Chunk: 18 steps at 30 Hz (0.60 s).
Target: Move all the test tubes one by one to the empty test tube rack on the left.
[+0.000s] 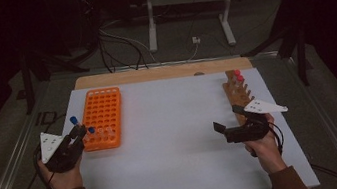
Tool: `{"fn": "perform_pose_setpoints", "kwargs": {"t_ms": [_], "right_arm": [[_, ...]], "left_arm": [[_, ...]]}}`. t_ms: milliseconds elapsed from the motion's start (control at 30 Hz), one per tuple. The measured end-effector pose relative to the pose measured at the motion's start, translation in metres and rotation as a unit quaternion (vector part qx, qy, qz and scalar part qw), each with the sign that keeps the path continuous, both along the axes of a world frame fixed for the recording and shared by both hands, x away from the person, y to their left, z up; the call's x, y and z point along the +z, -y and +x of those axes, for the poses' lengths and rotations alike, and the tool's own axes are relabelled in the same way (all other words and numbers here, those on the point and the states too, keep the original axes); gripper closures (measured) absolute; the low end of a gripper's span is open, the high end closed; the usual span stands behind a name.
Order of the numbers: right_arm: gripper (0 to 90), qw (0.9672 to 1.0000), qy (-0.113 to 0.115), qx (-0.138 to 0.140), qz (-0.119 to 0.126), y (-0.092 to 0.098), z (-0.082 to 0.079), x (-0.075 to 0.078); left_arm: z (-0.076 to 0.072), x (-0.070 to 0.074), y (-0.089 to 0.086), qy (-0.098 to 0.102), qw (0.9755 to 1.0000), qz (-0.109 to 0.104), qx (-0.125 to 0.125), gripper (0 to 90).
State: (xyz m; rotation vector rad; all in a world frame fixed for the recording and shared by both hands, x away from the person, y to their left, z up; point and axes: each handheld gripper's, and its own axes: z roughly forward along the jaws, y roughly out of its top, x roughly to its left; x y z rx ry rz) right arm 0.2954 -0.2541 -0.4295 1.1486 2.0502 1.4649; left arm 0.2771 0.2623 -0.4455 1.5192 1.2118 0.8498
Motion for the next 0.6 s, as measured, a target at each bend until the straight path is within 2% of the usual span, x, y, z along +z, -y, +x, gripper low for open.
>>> {"fn": "perform_pose_setpoints", "kwargs": {"t_ms": [133,300,400,600], "right_arm": [[0.0,1.0,-0.002,0.003,0.0,-0.002,0.001,-0.001],[0.0,1.0,-0.002,0.005,0.0,-0.002,0.001,-0.001],[0.0,1.0,-0.002,0.006,-0.001,-0.003,0.001,-0.002],[0.0,1.0,-0.002,0.007,0.0,-0.004,0.001,-0.002]], "left_arm": [[0.01,-0.01,-0.003,-0.01,0.9998,0.004,0.016,76.8],[0.017,-0.025,-0.007,-0.028,0.9991,-0.011,0.029,76.8],[0.02,-0.031,-0.006,-0.038,0.9988,-0.014,0.028,76.8],[0.023,-0.038,-0.002,-0.062,0.9979,0.004,0.018,76.8]]}}
